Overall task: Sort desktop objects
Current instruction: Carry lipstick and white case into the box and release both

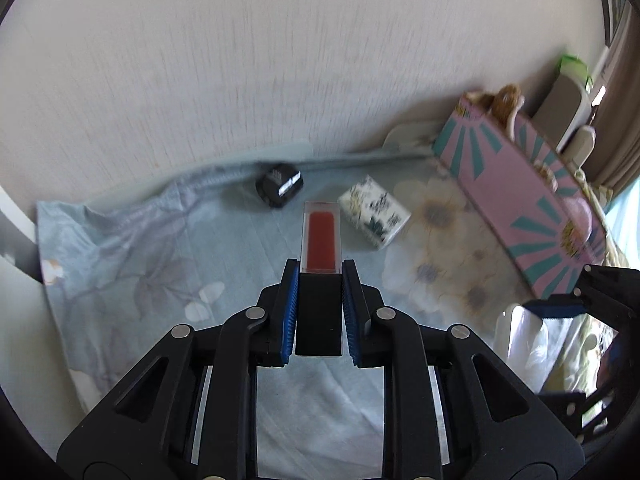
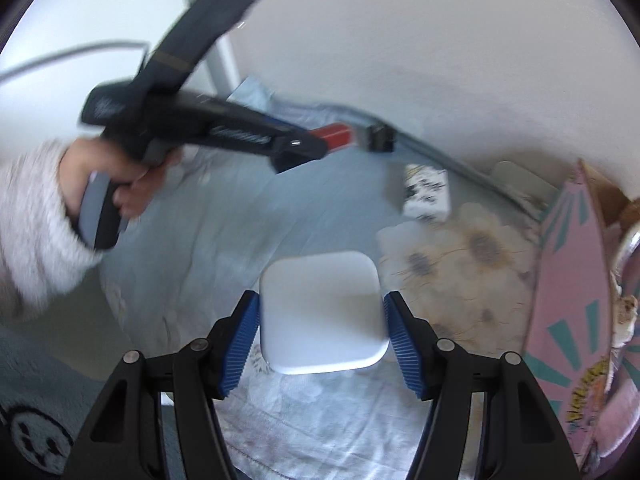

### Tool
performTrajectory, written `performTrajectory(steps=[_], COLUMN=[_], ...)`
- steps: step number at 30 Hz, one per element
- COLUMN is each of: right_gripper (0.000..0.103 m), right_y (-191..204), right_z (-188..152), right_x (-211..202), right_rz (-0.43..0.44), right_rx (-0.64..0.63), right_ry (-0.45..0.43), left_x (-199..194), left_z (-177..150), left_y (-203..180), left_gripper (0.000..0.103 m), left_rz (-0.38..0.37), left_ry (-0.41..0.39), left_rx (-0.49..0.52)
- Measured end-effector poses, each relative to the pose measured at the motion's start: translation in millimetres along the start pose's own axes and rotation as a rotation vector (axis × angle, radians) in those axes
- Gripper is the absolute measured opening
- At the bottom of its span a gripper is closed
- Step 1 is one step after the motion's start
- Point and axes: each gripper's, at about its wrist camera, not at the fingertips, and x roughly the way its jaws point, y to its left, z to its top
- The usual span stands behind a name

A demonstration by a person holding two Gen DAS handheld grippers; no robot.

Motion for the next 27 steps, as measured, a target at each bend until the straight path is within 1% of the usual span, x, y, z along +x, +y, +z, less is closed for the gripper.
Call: performTrajectory(steps=[4, 7, 14, 21, 27], right_gripper=[0.059, 0.059, 0.059, 0.059, 0.059], right_y=[-18, -21, -45, -76, -105], right_z=[13, 20, 35, 39, 28], right_x=[-21, -41, -71, -97, -124], right_rz=[-0.013, -0.044, -0.103, -0.164, -0.218], right_rx=[0.072, 0.082, 0.114, 0.169, 0.241], right_ry=[-0.030, -0.051, -0.096, -0.133, -0.157], left_x=[-21, -39, -64, -71, -62], left_z=[19, 35, 68, 99, 125], left_y=[-8, -18, -51, -93, -139], left_gripper=[0.018, 0.018, 0.018, 0.018, 0.018], left_rz=[0.004, -0.006, -0.033, -0.075, -0.128], left_ry=[-0.016, -0.034, -0.062, -0.090, -0.092], left_rx=[0.003, 0.014, 0.052, 0.121, 0.183])
